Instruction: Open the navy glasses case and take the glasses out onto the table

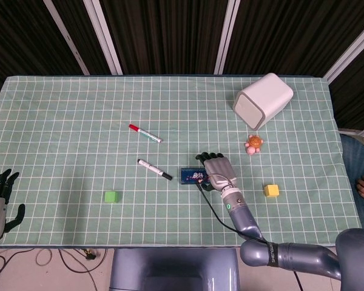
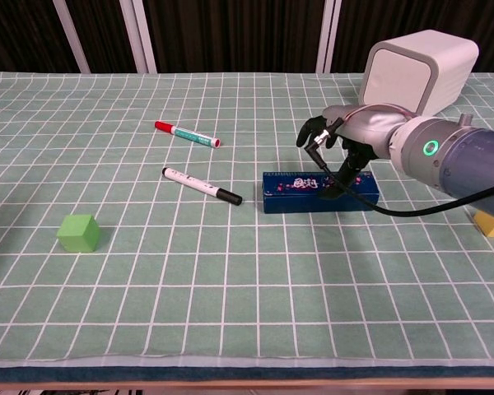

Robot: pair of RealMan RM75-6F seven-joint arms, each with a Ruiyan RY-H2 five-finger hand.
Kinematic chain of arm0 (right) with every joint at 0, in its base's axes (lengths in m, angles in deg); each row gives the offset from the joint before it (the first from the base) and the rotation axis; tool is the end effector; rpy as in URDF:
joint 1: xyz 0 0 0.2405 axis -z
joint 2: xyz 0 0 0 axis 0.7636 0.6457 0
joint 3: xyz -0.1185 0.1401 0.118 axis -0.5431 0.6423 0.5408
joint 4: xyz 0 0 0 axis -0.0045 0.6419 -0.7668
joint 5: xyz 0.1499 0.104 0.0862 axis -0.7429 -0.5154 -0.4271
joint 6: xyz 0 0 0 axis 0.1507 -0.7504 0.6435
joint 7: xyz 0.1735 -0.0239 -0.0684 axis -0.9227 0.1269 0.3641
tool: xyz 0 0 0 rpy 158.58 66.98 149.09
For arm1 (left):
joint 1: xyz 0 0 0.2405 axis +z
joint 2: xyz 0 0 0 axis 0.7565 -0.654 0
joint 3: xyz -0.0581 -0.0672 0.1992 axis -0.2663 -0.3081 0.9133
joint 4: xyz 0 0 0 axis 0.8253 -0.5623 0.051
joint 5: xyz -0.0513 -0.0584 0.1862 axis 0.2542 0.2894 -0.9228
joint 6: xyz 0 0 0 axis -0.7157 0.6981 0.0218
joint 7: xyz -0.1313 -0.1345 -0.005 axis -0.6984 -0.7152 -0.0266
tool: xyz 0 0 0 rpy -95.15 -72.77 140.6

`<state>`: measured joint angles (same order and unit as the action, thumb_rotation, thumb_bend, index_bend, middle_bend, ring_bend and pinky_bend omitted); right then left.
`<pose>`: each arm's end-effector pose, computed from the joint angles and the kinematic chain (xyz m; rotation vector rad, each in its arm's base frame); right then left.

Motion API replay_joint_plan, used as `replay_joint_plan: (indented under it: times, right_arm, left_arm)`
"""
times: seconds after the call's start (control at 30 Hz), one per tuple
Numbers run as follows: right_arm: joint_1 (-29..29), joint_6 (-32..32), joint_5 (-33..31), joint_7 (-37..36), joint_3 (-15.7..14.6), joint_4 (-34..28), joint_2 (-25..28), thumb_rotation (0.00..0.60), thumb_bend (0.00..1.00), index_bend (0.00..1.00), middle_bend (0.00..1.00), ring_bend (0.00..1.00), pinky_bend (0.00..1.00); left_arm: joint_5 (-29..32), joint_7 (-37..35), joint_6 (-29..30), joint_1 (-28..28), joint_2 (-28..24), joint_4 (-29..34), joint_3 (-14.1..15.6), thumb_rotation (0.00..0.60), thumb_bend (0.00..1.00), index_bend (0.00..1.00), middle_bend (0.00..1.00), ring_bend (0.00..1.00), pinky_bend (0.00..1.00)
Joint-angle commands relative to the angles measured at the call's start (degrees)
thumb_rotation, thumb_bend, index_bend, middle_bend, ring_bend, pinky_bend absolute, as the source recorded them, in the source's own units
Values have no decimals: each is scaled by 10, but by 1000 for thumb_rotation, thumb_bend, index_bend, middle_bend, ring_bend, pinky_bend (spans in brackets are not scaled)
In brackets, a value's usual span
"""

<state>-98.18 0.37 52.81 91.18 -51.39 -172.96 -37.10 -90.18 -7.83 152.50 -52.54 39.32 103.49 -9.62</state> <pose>-0.0760 -0.3519 -0.0431 1.7657 -1.0686 0.8173 -0.2689 0.2092 0.1385 -1.3285 -0.9822 -0.7827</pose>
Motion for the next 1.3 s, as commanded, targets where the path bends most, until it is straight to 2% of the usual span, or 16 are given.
replay_joint_plan:
  times: [0.03,0.23,1.3]
  right_arm:
    - [-2,-4,0,0,-1,2,-6,600,291,231,231,239,225]
    - [-7,-21,12,4,-3,16,-26,600,387,258,268,281,225]
    - [-24,-43,-6,30,2,53,-98,600,430,260,256,284,226]
  left_arm:
    - [0,0,0,0,0,1,0,600,454,47,0,0,0]
    - [3,-1,-2,0,-1,2,0,600,455,47,0,0,0]
    - [13,-4,-10,-2,-6,9,1,600,455,47,0,0,0]
